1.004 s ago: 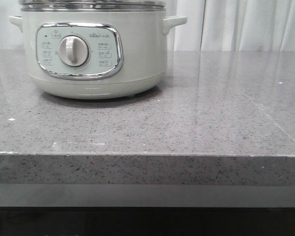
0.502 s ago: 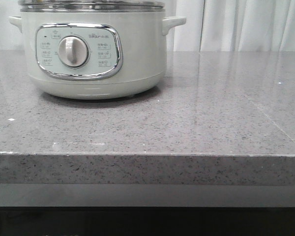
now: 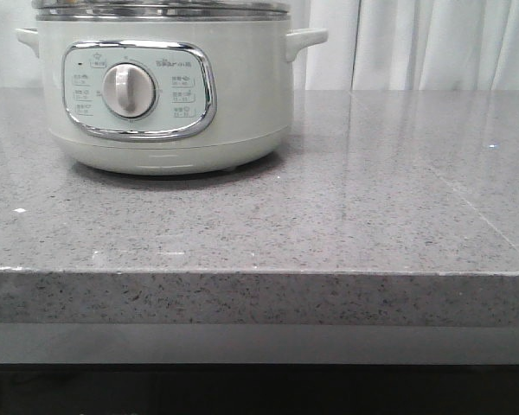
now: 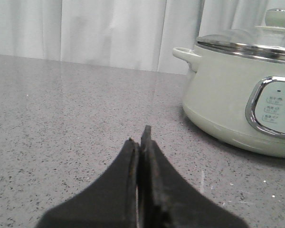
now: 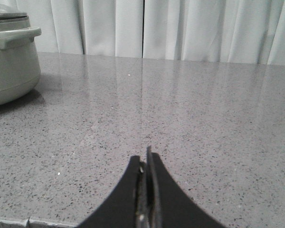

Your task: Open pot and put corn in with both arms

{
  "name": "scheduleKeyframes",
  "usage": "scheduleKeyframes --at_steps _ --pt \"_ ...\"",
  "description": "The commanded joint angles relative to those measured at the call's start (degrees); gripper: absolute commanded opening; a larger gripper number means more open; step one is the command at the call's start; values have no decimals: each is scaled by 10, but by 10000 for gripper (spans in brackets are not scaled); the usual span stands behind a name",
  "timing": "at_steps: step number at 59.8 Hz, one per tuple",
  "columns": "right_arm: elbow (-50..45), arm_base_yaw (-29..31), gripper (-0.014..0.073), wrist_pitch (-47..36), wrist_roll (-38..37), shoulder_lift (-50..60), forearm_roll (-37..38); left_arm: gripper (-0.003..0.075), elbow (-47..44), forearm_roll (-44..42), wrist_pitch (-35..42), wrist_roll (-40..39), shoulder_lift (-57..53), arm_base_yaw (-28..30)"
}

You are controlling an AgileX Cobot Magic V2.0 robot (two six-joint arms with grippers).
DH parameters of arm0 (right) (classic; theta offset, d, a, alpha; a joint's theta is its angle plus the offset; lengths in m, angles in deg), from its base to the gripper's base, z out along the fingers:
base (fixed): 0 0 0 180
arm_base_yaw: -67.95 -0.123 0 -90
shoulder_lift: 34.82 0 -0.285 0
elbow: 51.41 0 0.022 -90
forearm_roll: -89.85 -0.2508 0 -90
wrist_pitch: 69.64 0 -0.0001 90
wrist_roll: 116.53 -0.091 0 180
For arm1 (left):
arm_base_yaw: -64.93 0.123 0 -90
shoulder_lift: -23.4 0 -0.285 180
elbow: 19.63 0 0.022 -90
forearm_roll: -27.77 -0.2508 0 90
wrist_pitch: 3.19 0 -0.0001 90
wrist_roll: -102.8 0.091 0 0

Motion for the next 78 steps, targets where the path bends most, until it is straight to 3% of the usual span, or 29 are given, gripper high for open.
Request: scheduleKeyframes --at_steps 1,13,78 --pt "6 2 -68 -49 -9 13 7 -20 -6 5 47 -1 -8 1" --pt "6 2 -68 -54 -114 13 105 -20 -6 5 47 -1 -8 1" --pt "6 19 -68 -74 -113 13 90 -20 -6 5 47 -1 -8 1"
